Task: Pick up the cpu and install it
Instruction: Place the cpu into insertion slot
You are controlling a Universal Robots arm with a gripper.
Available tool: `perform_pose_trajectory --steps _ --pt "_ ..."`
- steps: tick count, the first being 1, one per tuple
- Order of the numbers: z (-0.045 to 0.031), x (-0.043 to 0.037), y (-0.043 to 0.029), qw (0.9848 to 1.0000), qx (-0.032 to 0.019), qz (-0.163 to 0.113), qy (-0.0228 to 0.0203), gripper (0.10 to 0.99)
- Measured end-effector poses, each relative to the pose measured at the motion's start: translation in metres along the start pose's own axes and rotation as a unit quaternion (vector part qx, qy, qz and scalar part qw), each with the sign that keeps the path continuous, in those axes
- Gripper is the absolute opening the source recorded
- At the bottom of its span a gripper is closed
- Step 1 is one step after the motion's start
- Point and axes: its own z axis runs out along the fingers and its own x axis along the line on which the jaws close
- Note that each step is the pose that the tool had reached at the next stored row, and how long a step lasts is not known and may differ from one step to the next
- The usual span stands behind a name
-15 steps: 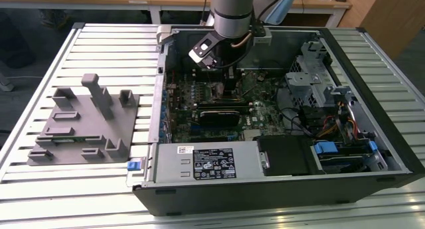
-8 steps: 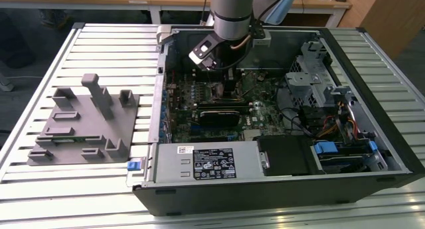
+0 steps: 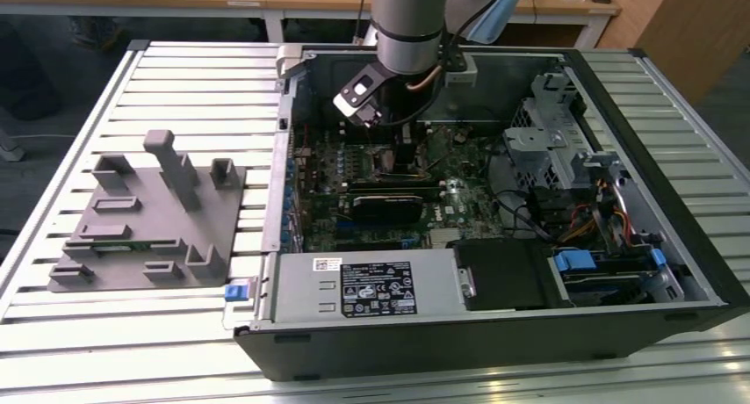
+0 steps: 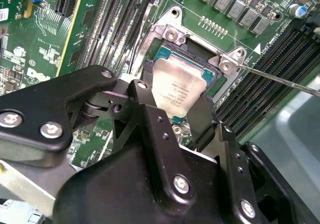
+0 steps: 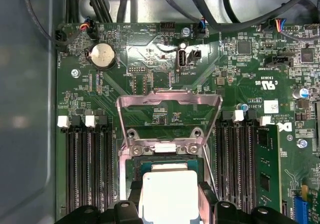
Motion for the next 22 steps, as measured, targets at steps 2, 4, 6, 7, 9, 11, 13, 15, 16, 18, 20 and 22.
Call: perform_pose_trajectory --steps 2,4,6,7,9,11,13,15,16,18,20,22 --pt "0.0008 0.0001 0.0 1.0 0.0 0.0 0.0 0.525" --pt "0.0017 0.0002 -0.0001 1.0 0.0 0.0 0.0 0.525" --pt "0.0025 0.0003 -0.0001 1.0 0.0 0.0 0.0 0.525" --pt "0.0029 0.0003 -0.0001 1.0 0.0 0.0 0.0 0.525" --pt "0.0031 0.0003 -0.0002 1.0 0.0001 0.0 -0.0001 0.525" --pt "0.0033 0.0003 -0.0001 1.0 0.0 0.0 -0.0001 0.525" --pt "0.0033 0.0003 -0.0002 1.0 0.0 0.0 0.0 0.525" --pt "0.0034 0.0003 -0.0002 1.0 0.0 0.0 0.0 0.525" --pt "0.0035 0.0003 -0.0002 1.0 0.0 0.0 0.0 0.525" --pt "0.0036 0.0004 -0.0001 1.0 -0.0001 0.0 0.0001 0.537" --pt "0.0036 0.0004 -0.0001 1.0 0.0 0.0 0.0001 0.6" --pt "0.0036 0.0004 -0.0002 1.0 0.0 0.0 0.0 0.6"
